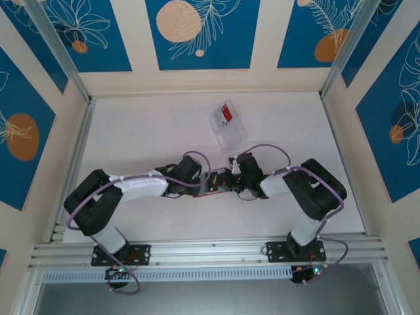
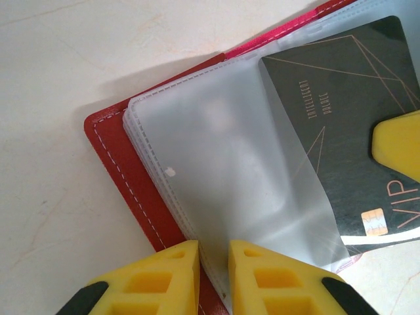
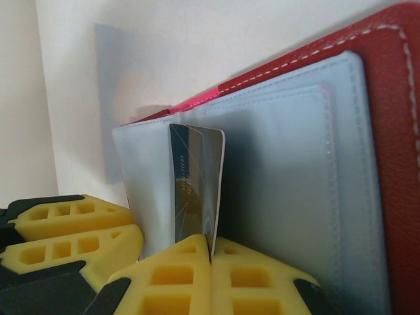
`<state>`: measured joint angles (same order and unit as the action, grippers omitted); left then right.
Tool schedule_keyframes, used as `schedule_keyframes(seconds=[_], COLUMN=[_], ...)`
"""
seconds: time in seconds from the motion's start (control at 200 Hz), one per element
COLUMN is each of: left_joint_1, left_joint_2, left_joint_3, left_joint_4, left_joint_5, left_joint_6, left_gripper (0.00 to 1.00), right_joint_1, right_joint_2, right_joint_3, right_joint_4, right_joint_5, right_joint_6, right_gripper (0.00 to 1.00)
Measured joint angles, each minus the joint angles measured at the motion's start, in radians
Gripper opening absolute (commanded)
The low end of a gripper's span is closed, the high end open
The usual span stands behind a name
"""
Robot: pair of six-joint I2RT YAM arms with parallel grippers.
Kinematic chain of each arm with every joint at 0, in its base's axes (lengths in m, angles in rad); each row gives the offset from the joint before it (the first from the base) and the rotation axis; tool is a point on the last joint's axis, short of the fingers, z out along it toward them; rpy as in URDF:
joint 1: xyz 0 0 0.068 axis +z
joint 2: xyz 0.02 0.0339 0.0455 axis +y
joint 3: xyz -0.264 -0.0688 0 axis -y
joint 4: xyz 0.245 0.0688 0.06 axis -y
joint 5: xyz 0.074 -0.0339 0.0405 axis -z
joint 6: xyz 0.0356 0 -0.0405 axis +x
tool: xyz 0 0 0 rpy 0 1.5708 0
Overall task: Put the credit cards into the card holder
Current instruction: Insert the credit card into the card slot.
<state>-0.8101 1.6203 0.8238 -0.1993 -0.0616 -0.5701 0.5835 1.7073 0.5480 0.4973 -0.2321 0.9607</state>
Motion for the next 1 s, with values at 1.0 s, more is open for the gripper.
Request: schedule_keyframes(seconds=[1.0], left_joint_1=[0.0], left_joint_2=[0.002], left_joint_3=[0.0], left_joint_4=[-0.004], left_joint_5=[-0.005], left_joint_6=[0.001], left_gripper=[0.18], right_joint_1=[0.037], right_joint_2=[0.114], right_joint_3=[0.154], right_joint_4=[-0.096], right_joint_5=[-0.111], right_joint_6=[-0.07], right_gripper=[0.05])
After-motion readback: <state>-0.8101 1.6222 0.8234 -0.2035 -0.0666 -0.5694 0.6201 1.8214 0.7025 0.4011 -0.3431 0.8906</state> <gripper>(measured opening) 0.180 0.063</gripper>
